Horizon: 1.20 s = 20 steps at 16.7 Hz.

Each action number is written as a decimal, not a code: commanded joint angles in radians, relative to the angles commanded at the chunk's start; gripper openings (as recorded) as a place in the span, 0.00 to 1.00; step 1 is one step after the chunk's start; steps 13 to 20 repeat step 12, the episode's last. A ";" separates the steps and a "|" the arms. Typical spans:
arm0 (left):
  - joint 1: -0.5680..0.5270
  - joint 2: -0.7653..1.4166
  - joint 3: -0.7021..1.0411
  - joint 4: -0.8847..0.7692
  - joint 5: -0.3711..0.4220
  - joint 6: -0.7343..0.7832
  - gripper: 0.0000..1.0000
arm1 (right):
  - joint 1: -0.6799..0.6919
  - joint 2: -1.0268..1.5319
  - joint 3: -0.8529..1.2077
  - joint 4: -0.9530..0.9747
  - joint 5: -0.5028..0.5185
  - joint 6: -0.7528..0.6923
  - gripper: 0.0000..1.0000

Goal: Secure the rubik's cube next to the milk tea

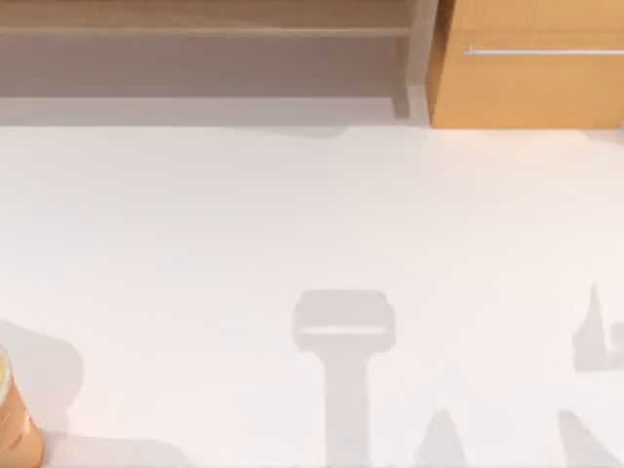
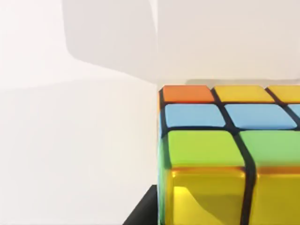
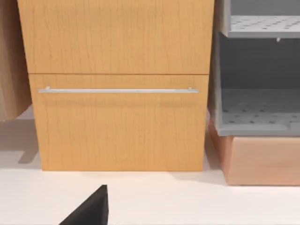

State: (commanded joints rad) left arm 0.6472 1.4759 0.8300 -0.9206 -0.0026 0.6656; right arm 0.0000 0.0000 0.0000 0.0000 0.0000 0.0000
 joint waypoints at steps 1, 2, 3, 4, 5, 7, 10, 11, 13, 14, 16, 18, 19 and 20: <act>0.000 0.000 0.000 0.000 0.000 0.000 0.60 | 0.000 0.000 0.000 0.000 0.000 0.000 1.00; 0.000 0.000 0.000 0.000 0.000 0.000 0.68 | 0.000 0.000 0.000 0.000 0.000 0.000 1.00; 0.000 0.000 0.000 0.000 0.000 0.000 0.75 | 0.000 0.000 0.000 0.000 0.000 0.000 1.00; 0.000 0.000 0.000 0.000 0.000 0.000 0.83 | 0.000 0.000 0.000 0.000 0.000 0.000 1.00; 0.000 0.000 0.000 0.000 0.000 0.000 0.90 | 0.000 0.000 0.000 0.000 0.000 0.000 1.00; 0.000 0.000 0.000 0.000 0.000 0.000 1.00 | 0.000 0.000 0.000 0.000 0.000 0.000 1.00; 0.000 0.000 0.000 0.000 0.000 0.000 1.00 | 0.000 0.000 0.000 0.000 0.000 0.000 1.00; 0.000 0.000 0.000 0.000 0.000 0.000 1.00 | 0.000 0.000 0.000 0.000 0.000 0.000 1.00; 0.000 0.000 0.000 0.000 0.000 0.000 1.00 | 0.000 0.000 0.000 0.000 0.000 0.000 1.00; 0.000 0.000 0.000 0.000 0.000 0.000 1.00 | 0.000 0.000 0.000 0.000 0.000 0.000 1.00; 0.000 0.000 0.000 0.000 0.000 0.000 1.00 | 0.000 0.000 0.000 0.000 0.000 0.000 1.00; 0.000 0.000 0.000 0.000 0.000 0.000 1.00 | 0.000 0.000 0.000 0.000 0.000 0.000 1.00; 0.000 0.000 0.000 0.000 0.000 0.000 1.00 | 0.000 0.000 0.000 0.000 0.000 0.000 1.00; 0.000 0.000 0.000 0.000 0.000 0.000 1.00 | 0.000 0.000 0.000 0.000 0.000 0.000 1.00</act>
